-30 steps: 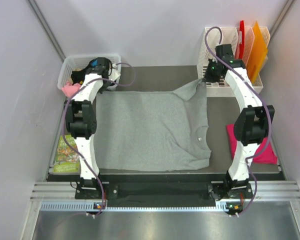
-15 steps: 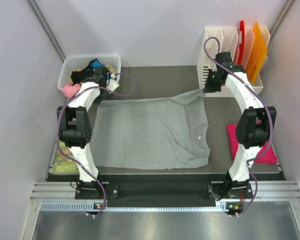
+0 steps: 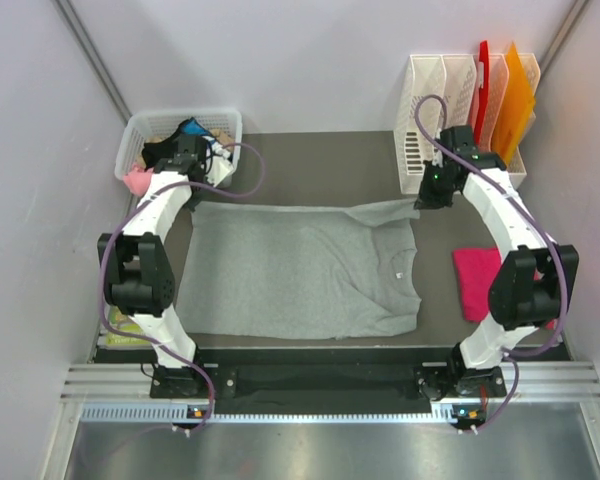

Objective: Fold and stack the t-shirts
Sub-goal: Fold the flattened tshirt in 1/3 of the way

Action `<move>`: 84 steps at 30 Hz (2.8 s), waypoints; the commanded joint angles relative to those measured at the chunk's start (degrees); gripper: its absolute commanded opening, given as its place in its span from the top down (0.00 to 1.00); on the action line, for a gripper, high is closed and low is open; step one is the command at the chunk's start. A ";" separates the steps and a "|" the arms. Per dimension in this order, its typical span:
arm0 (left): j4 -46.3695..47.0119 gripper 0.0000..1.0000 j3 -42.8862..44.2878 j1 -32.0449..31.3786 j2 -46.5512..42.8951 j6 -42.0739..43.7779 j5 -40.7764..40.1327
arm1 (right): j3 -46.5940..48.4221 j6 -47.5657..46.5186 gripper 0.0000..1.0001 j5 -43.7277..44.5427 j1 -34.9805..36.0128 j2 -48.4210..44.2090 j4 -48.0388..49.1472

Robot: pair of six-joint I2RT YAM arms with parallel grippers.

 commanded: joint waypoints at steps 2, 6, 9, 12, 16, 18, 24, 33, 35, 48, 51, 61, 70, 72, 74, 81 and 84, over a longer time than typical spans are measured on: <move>-1.43 1.00 -1.48 -0.18 -2.17 -2.16 0.38 | -2.47 -1.20 1.00 1.16 -0.57 -5.74 -0.14; -1.87 1.00 -2.80 -0.36 -3.22 -2.34 0.47 | -2.48 -0.85 1.00 0.38 -0.57 -8.29 -1.46; -2.04 1.00 -3.86 -0.36 -4.10 -2.43 0.55 | -2.21 -0.68 1.00 -0.41 -0.48 -9.87 -2.77; -2.31 1.00 -5.17 -0.45 -5.07 -2.78 0.55 | -2.21 -0.07 1.00 -1.82 -0.57 -11.80 -4.18; -4.41 1.00 -7.63 -0.45 -8.75 -3.65 1.69 | -7.72 1.25 1.00 -6.29 -0.31 -15.67 -5.33; -4.68 1.00 -10.62 -0.45 -10.69 -3.75 2.13 | -11.25 1.61 1.00 -7.36 0.65 -18.82 -5.41; -2.66 1.00 -17.56 -0.45 -15.36 -2.69 1.52 | -23.04 2.14 1.00 -6.04 1.01 -22.46 -2.87; -0.03 1.00 -12.04 -0.45 -4.13 -4.01 0.03 | -11.72 1.17 1.00 -3.93 0.05 -8.85 0.38; 1.99 1.00 -10.46 -0.45 -1.66 -4.71 -0.58 | -8.38 0.82 1.00 -3.06 -0.13 -6.02 1.52; -0.46 1.00 -14.38 -0.45 -5.84 -5.33 0.38 | -21.52 0.03 1.00 -6.74 0.66 -13.20 0.30; -1.07 1.00 -18.95 -0.45 -10.06 -5.15 0.46 | -25.57 -0.15 1.00 -7.53 1.10 -19.00 -2.16; -2.30 1.00 -26.27 -0.45 -14.22 -7.26 2.49 | -32.44 0.11 1.00 -8.33 1.28 -23.86 -3.22; -6.70 0.69 -20.58 -0.45 -11.49 -6.47 3.45 | -30.62 0.64 0.64 -9.30 1.36 -21.13 -4.17; -9.50 0.61 -17.41 -0.45 -10.97 -6.56 4.24 | -24.75 1.08 0.64 -8.24 1.36 -20.52 -5.32; -11.70 0.46 -11.96 -0.45 -10.35 -6.73 5.73 | -20.51 1.43 0.64 -6.66 1.36 -19.47 -6.38; -13.21 0.35 -3.94 -2.46 -5.17 -8.13 9.34 | -11.53 1.43 0.66 -5.25 1.45 -9.19 -2.17; -10.93 0.41 -4.47 -3.78 -1.39 -9.10 9.43 | -11.44 2.13 0.69 -5.34 1.54 -4.35 1.17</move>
